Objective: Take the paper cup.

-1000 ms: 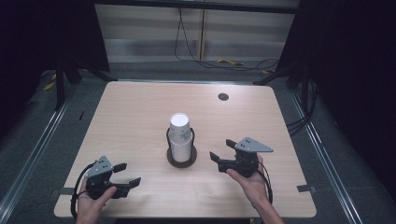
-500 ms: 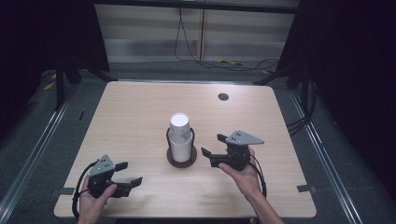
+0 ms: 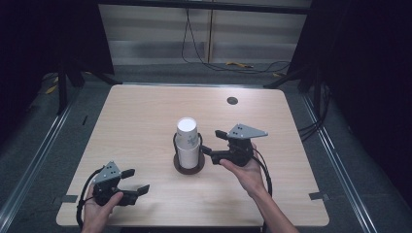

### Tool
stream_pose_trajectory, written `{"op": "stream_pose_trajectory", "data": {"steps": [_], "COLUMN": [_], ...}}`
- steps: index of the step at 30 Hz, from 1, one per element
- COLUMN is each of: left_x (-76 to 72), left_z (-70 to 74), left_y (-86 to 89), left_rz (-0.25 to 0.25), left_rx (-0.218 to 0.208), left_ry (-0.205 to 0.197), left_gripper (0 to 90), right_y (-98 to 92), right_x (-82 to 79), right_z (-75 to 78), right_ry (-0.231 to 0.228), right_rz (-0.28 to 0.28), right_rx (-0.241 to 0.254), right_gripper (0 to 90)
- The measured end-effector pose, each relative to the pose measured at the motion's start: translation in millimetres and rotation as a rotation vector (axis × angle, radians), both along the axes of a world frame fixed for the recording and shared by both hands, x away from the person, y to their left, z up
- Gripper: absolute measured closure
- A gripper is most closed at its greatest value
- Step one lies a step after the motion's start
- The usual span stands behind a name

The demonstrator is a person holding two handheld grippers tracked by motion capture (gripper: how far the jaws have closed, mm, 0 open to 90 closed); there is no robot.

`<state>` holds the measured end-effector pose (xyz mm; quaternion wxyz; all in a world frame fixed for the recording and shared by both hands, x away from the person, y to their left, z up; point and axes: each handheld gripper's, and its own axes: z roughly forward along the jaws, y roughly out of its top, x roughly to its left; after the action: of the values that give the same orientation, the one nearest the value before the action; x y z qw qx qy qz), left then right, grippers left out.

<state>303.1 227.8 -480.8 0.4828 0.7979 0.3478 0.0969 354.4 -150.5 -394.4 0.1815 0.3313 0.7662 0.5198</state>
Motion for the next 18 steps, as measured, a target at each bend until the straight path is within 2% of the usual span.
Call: {"op": "stream_pose_trajectory", "data": {"steps": [2, 7, 9, 18], "left_x": [0.4, 1.7, 1.8, 0.3], "left_z": [0.0, -2.1, -2.2, -2.1], "left_y": [-0.3, -3.0, -3.4, -2.1], "left_rz": [0.004, -0.007, -0.009, -0.009], "left_rx": [0.002, -0.023, -0.012, -0.012], "left_ry": [-0.002, 0.024, 0.023, 0.014], "left_gripper": [17.2, 17.3, 17.2, 17.8], "right_y": [2.1, 8.5, 11.2, 24.3], "right_x": [1.5, 7.1, 8.4, 17.1], "right_z": [2.4, 7.4, 10.0, 16.4], "right_ry": [-0.009, 0.006, 0.004, 0.008], "right_rz": [0.002, 0.027, 0.036, 0.064], "right_rx": [0.001, -0.013, -0.012, -0.028], "right_gripper": [24.1, 20.9, 22.1, 21.1]}}
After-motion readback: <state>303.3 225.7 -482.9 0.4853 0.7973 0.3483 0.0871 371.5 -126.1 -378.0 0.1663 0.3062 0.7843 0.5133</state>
